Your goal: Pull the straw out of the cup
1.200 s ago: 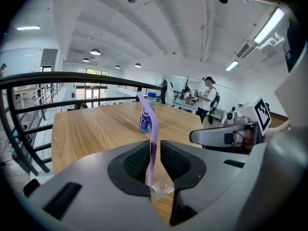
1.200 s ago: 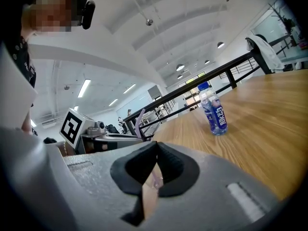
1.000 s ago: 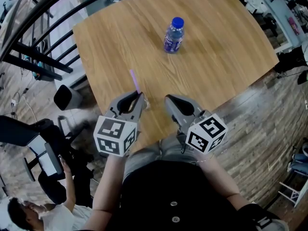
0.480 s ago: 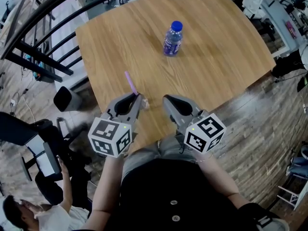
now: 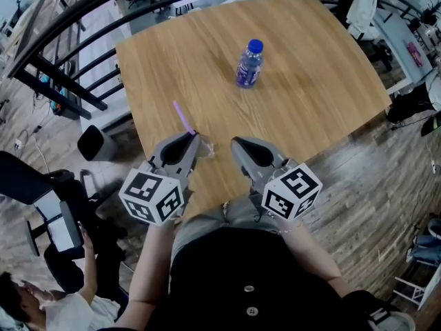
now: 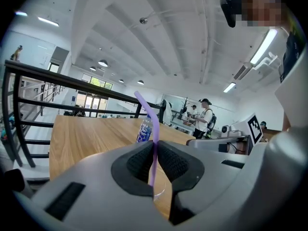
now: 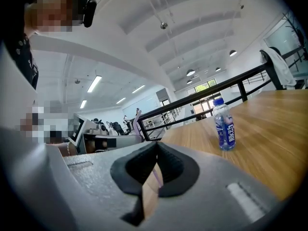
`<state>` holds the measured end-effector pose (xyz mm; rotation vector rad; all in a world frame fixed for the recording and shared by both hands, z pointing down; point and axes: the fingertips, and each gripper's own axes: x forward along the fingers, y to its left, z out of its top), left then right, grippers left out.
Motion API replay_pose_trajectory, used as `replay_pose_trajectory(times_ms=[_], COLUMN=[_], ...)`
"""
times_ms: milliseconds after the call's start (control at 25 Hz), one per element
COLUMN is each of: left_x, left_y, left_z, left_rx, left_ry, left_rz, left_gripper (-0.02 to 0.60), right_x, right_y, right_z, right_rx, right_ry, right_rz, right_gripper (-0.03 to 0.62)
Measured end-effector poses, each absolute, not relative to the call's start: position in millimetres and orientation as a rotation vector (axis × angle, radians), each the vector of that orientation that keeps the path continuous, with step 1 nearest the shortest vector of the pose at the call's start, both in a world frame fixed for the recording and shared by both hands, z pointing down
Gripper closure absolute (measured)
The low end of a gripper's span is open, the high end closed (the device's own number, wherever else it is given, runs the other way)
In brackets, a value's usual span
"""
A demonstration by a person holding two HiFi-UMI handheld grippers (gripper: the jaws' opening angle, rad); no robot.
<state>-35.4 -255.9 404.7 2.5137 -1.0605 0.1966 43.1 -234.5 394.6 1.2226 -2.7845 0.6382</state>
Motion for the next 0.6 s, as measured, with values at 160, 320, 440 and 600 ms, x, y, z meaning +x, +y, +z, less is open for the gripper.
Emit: replay_pose_trajectory(times_ms=[160, 320, 440, 600], left_x=[-42, -46, -47, -50], left_y=[-257, -255, -255, -256], left_z=[395, 382, 374, 365], left_rx=[2.517, 2.526, 2.543, 2.546], left_ry=[-1.098, -1.101, -1.107, -1.103], left_rz=[0.149, 0.082, 0.059, -0.001], left_gripper=[0.538, 0.538, 0.538, 0.538], right_x=[44, 45, 46, 45], right_y=[-237, -239, -240, -239], right_z=[387, 378, 375, 375], right_rx=[1.231, 1.239, 1.239, 1.24], right_ry=[-2.792, -2.803, -2.806, -2.811], right_rz=[0.603, 0.578, 0.575, 0.577], right_gripper=[0.595, 0.595, 0.595, 0.595])
